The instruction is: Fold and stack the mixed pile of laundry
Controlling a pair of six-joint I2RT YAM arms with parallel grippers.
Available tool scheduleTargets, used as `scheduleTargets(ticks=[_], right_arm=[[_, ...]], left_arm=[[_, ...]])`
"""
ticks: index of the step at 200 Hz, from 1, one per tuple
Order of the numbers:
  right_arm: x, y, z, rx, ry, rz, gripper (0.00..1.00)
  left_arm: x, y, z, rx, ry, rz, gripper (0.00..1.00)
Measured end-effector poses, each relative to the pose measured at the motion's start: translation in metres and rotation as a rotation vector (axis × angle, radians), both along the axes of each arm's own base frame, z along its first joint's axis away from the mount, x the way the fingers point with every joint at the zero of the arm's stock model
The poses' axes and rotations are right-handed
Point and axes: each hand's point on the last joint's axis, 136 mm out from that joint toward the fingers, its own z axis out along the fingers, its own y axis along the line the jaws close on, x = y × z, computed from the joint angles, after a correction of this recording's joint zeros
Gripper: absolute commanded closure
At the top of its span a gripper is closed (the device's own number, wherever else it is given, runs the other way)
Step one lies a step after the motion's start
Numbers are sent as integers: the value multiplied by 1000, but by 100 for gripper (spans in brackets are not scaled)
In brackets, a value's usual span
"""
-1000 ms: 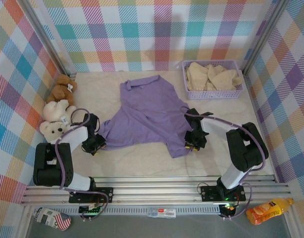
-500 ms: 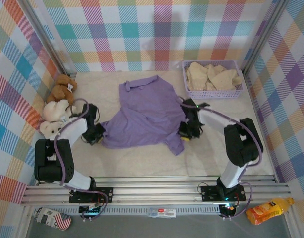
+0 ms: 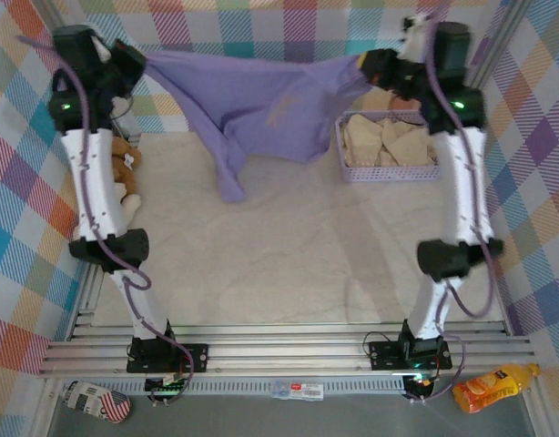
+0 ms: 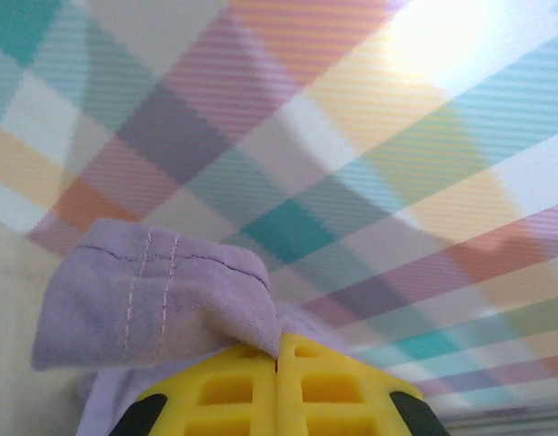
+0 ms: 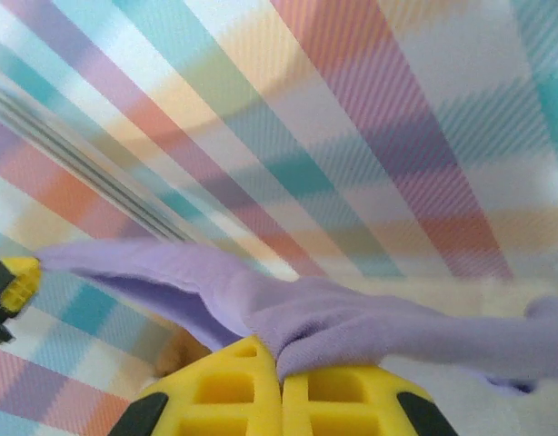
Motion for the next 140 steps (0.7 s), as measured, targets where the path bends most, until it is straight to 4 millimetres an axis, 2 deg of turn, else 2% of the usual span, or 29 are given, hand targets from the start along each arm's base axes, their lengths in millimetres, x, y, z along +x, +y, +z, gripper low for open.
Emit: scheduleTargets(ticks=[2,16,33,51,64,82,93,140], right_arm=[[-10,-4,10,5,-27,-3,100],[-54,-12,46,21,-137,2,100],[-107,-16,90,24,-289,21,100],[-144,-21,116,15,-390,22,100],[-158,-24,124,3,-429,17,100],[-162,-25,126,-5,-441,15,100],[-156,-25,121,-12,-428,13,100],[-99,-15,73,-22,-253,31,100]], left_arm=[[-2,1,1,-2,-2,1,100],[-30,15,21,-10,-37,36,100],[-61,17,37,-15,-69,54,100],[-81,9,53,-12,-111,31,100],[-92,5,62,-9,-135,17,100],[-98,2,65,-9,-143,5,100],[-99,1,62,-12,-134,1,100],[-87,2,44,-23,-86,-3,100]])
